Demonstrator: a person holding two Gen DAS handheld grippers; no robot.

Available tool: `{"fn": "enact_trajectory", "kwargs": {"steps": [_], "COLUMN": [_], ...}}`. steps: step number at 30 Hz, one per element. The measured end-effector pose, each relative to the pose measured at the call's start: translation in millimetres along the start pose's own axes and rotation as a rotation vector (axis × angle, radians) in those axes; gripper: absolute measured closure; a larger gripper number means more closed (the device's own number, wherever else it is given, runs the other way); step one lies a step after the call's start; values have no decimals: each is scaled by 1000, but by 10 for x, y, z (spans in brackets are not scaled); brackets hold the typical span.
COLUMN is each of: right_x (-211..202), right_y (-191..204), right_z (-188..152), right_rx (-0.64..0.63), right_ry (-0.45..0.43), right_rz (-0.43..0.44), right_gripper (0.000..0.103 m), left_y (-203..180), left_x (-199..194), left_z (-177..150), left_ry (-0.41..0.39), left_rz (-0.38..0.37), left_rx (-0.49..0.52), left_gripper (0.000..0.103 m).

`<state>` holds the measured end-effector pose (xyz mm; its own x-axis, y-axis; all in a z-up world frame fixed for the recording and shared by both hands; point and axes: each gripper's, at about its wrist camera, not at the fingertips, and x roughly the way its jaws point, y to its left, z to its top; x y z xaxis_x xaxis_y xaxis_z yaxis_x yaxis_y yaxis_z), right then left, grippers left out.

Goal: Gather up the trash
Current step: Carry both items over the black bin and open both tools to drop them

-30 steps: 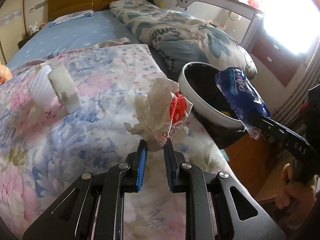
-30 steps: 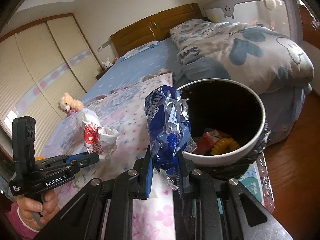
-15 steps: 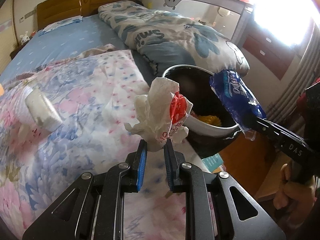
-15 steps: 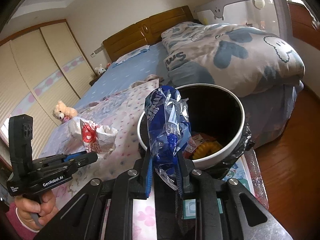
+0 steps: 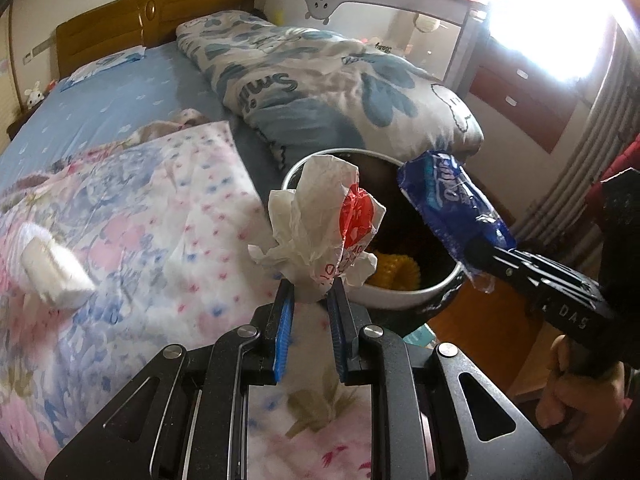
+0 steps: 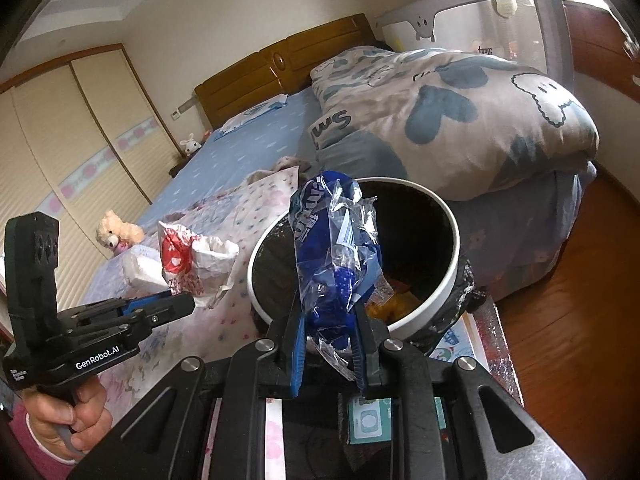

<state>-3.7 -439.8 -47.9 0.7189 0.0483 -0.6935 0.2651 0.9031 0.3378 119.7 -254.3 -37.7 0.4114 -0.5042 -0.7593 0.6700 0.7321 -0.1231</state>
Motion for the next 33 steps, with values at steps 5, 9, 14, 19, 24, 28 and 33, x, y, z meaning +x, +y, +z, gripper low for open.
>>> {"fn": "enact_trajectory", "kwargs": {"steps": [5, 9, 14, 19, 24, 28, 33], "right_x": [16, 41, 83, 132, 192, 227, 250], "right_y": [-21, -41, -74, -103, -131, -155, -188], "right_z": [26, 50, 90, 151, 202, 223, 257], "right_rx": [-7, -6, -7, -6, -6, -8, -5], "right_ry": [3, 9, 19, 26, 34, 40, 40], "right_rz": [-6, -8, -11, -14, -23, -31, -41], "right_gripper": [84, 84, 84, 84, 84, 84, 84], "left_y": [-67, -100, -108, -123, -138, -176, -207], "left_x": [55, 115, 189, 277, 360, 409, 457], "left_z": [76, 124, 176, 240, 315, 361, 377], "left_ry": [1, 8, 20, 31, 44, 45, 52], "left_rz": [-6, -5, -8, -9, -20, -18, -20], "left_rx": [14, 18, 10, 9, 6, 16, 26], "left_gripper": [87, 87, 87, 87, 87, 87, 87]}}
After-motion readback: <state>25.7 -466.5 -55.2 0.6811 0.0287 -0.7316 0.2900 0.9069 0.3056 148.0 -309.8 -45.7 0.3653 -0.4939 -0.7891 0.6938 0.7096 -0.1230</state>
